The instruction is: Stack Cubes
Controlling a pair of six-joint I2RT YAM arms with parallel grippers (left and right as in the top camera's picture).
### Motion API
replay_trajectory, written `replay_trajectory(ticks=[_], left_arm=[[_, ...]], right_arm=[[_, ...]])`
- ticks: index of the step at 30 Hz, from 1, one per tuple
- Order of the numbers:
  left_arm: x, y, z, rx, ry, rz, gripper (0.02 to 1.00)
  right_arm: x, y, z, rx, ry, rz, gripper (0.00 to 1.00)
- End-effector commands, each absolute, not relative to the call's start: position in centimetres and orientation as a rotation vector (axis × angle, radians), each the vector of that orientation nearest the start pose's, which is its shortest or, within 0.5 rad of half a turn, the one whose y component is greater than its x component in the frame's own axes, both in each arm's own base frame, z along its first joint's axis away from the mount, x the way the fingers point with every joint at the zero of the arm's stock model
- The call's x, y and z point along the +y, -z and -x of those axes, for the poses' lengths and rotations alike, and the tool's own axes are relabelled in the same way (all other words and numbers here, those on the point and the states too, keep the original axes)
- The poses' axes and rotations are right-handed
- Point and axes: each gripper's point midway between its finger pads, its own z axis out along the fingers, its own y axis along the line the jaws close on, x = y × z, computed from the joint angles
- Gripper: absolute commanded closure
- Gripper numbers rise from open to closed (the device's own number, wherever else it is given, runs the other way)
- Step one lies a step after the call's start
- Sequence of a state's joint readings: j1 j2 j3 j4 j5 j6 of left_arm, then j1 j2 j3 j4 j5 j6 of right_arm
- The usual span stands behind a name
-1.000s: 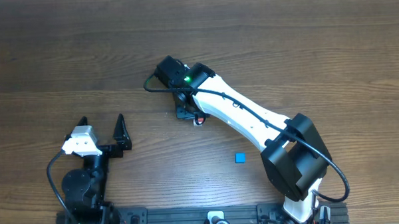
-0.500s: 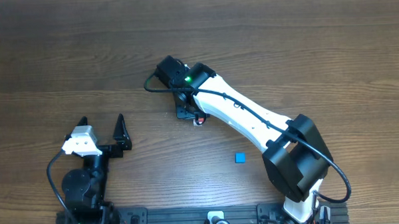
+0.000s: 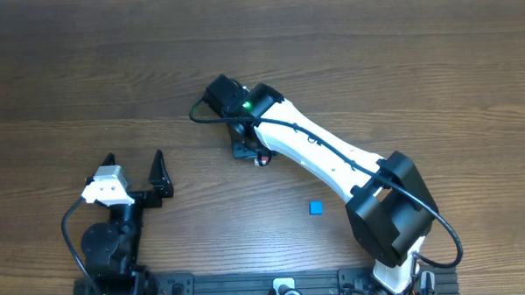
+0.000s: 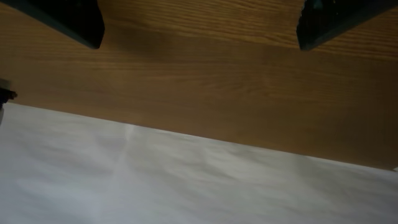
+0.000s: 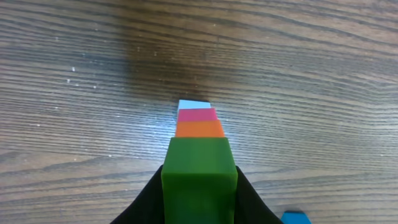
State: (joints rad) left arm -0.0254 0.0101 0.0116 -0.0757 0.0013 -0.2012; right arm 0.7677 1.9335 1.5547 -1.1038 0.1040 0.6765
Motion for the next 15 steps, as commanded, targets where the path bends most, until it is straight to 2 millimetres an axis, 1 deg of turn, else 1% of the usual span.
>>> replay_trajectory(ticks=[1,15], left_arm=[[-0.67,-15.72,-24.6,1.641,0.167,0.129,0.018],[-0.66,-15.72,-24.6,1.641,0.166,0.129,0.018]], right_arm=[[25.82,-9.22,-28.92,2.977,-0.01,0.136,0.989],[25.82,-8.94,-29.04,2.976,-0.003,0.136,0.989]])
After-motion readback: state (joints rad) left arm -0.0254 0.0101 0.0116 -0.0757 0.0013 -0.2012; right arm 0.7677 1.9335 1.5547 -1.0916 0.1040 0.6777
